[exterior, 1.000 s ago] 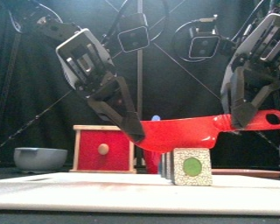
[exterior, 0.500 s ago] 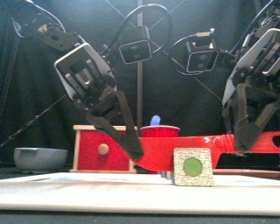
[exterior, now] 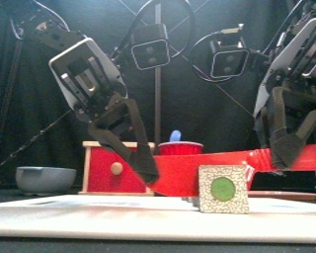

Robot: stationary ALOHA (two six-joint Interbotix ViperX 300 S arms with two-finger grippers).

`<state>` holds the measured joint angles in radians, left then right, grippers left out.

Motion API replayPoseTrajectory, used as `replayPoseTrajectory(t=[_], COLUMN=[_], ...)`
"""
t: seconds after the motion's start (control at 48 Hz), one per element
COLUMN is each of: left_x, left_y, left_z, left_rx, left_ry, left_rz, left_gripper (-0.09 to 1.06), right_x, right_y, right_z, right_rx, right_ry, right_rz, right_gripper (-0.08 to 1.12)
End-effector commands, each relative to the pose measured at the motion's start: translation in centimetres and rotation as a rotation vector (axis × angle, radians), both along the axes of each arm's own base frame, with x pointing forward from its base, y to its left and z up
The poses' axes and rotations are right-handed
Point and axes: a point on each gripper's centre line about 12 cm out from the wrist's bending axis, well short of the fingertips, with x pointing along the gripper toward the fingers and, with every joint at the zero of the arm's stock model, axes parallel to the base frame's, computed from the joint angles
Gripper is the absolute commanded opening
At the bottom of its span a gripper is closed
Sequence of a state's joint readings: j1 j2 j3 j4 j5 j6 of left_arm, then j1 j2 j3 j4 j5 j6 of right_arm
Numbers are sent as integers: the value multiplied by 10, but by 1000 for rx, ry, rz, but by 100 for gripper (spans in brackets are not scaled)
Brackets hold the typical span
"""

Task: Place sushi on board then cut the sushi with the knife then place the pieces on the plate
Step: Cut the sushi into 4 pieces

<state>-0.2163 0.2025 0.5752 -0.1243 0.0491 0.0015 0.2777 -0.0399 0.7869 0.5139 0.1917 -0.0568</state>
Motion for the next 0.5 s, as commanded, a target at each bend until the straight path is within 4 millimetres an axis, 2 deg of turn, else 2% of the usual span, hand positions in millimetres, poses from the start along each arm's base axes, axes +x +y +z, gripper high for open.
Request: replayPoseTrajectory(t=[0.021, 0.167, 0.333, 0.5], left_x=[7, 6, 1, -7], left_y=[4, 5, 9, 19], left_z=[23, 39, 57, 69], left_rx=[-16, -36, -35, -12], left_ry=[-61, -94, -134, -163], left_rz=[17, 30, 27, 24], left_gripper=[40, 46, 59, 68], right_x=[3, 2, -3, -16], right_y=[6, 5, -1, -12], right_z=[23, 36, 54, 64], right_rx=[7, 9, 16, 30], right_ry=[-72, -107, -154, -162], right_rz=[27, 34, 29, 9], right_gripper=[28, 28, 28, 28])
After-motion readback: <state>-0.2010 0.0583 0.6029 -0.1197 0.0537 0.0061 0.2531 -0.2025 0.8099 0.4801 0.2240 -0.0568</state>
